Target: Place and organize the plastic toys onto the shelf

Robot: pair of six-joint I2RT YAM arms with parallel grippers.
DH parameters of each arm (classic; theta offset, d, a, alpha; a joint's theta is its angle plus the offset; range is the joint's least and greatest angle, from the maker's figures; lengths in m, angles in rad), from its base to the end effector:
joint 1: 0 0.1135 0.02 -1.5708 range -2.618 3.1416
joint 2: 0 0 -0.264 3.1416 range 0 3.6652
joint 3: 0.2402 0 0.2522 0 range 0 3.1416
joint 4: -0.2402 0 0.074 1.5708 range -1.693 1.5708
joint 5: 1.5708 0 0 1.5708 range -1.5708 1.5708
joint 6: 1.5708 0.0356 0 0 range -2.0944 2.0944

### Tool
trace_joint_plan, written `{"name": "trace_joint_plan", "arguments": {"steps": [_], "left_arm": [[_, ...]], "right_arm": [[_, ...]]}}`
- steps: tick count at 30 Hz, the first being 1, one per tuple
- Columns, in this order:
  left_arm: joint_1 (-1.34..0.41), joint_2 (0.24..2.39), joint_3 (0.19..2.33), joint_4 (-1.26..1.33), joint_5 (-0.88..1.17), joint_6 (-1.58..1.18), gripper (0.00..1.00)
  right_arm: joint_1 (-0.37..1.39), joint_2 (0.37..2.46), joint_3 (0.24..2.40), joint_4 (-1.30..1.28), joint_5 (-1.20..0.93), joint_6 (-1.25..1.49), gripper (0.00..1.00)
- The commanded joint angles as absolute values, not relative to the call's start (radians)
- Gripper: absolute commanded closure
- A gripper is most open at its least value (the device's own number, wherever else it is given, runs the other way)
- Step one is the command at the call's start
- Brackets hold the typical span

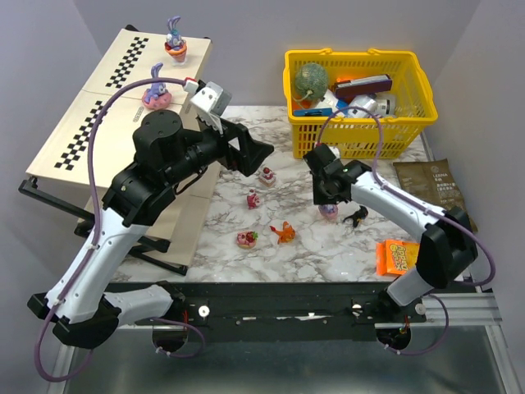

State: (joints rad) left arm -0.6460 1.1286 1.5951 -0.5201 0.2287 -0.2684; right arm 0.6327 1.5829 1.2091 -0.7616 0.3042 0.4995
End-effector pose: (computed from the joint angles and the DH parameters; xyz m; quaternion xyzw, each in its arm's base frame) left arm 0.1607 -0.1313 0.5100 0.2124 0.6935 -0.3760 0.5767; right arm 0.2633 0.1798 0.2460 -0.0316 0.9652 -0.0104 0.2595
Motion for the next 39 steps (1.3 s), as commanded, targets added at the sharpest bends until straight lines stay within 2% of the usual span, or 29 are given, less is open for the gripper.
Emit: {"name": "trace_joint_plan", "arguments": {"steps": [1,11,16,22,28,33,39], "left_arm": [[-0.675,1.143,1.556,-0.499,0.192,-0.245,0.01],[-0.845,1.172,1.419,-0.31,0.089,-0.149,0.01],[-0.952,1.192,1.32,-0.155,-0.076,-0.092,0.01],[-1.095,1.219,1.181,0.181,-0.3,0.063,0.03],[-1.112,1.267,1.158,0.304,-0.359,0.112,0.09],[-1.114,1.321,1.189,0.319,-0.393,0.13,0.19],[-1.121,1.353,1.203,0.321,-0.374,0.138,0.22]], "right_arm": [[0.626,1.462,1.351,-0.862,0.262,0.586,0.99],[0.592,1.355,1.638,-0.996,0.112,0.712,1.0],[0.586,1.328,1.722,-1.015,0.023,0.764,1.0],[0.587,1.307,1.778,-1.017,-0.041,0.841,1.0],[0.586,1.281,1.804,-1.023,-0.054,0.857,0.99],[0.586,1.256,1.789,-1.014,-0.074,0.864,0.99],[0.586,1.236,1.764,-1.005,-0.083,0.858,1.0]]}}
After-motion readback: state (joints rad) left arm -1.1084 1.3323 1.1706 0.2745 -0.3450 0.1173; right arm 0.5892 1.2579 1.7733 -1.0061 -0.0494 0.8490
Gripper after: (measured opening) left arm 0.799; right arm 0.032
